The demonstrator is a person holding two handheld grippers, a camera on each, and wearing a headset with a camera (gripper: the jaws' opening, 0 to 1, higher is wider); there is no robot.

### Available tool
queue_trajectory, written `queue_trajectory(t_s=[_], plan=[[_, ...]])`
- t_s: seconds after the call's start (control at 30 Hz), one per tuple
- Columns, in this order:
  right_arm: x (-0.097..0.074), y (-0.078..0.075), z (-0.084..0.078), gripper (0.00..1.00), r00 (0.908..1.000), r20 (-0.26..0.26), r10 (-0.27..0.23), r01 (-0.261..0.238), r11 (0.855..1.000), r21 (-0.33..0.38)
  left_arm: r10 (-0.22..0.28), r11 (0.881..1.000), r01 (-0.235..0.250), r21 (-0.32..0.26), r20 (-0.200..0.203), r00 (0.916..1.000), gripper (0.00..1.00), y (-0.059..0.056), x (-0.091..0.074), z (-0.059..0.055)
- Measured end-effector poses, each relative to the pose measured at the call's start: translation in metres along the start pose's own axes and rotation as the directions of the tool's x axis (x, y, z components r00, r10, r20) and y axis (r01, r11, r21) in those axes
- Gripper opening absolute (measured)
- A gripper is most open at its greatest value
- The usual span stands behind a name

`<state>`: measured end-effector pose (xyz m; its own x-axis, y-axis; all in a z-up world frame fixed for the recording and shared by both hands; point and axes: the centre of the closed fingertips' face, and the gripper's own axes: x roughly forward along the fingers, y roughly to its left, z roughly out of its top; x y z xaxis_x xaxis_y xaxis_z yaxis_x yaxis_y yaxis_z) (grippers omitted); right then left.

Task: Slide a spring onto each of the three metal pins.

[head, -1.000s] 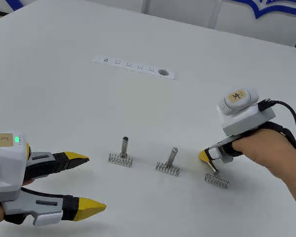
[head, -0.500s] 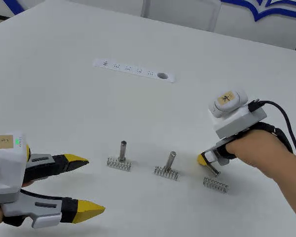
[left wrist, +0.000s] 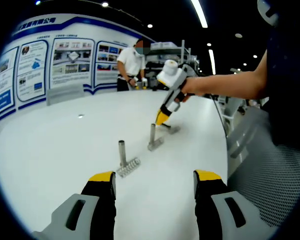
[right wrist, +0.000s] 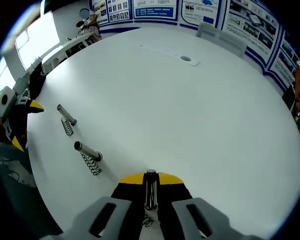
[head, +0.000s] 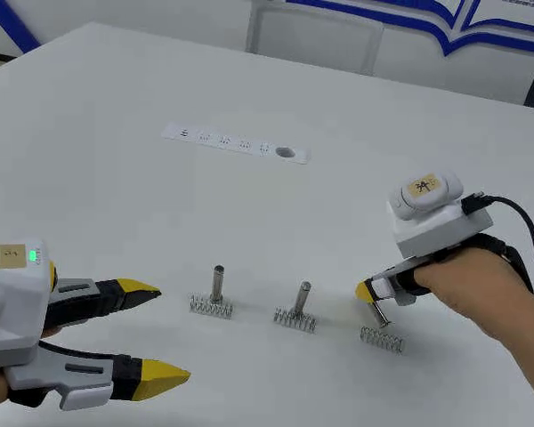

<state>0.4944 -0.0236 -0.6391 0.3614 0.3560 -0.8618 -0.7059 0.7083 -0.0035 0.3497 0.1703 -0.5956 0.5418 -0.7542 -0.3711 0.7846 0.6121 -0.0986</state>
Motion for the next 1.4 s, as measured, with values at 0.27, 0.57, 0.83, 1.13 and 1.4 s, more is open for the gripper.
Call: queue_trajectory(t_s=[0.27, 0.57, 0.83, 1.13, 1.4], plan=[[-0.019, 0.000, -0.005, 0.09, 0.9986, 0.052, -0.013, 0.012, 1.000, 0.023, -0.007, 1.000, 0.007, 0.016, 0.002, 1.0000, 0.64, -0.004, 0.001, 0.004], [-0.030, 0.004, -0.012, 0.09, 0.9948, 0.101, -0.018, 0.013, 0.999, 0.050, -0.007, 1.000, 0.007, 0.022, 0.002, 1.0000, 0.64, -0.005, 0.000, 0.006], [-0.037, 0.008, -0.020, 0.09, 0.9928, 0.119, -0.019, 0.012, 0.998, 0.058, -0.012, 1.000, 0.012, 0.024, -0.002, 0.9999, 0.64, -0.006, 0.001, 0.006], [-0.039, 0.009, -0.028, 0.09, 0.9921, 0.124, -0.014, 0.007, 0.998, 0.059, -0.022, 0.999, 0.022, 0.023, -0.004, 0.9997, 0.64, -0.009, 0.004, 0.005], [-0.039, 0.010, -0.028, 0.09, 0.9927, 0.121, -0.008, 0.003, 0.999, 0.038, -0.017, 1.000, 0.017, 0.017, 0.001, 0.9999, 0.64, -0.008, 0.004, 0.004]])
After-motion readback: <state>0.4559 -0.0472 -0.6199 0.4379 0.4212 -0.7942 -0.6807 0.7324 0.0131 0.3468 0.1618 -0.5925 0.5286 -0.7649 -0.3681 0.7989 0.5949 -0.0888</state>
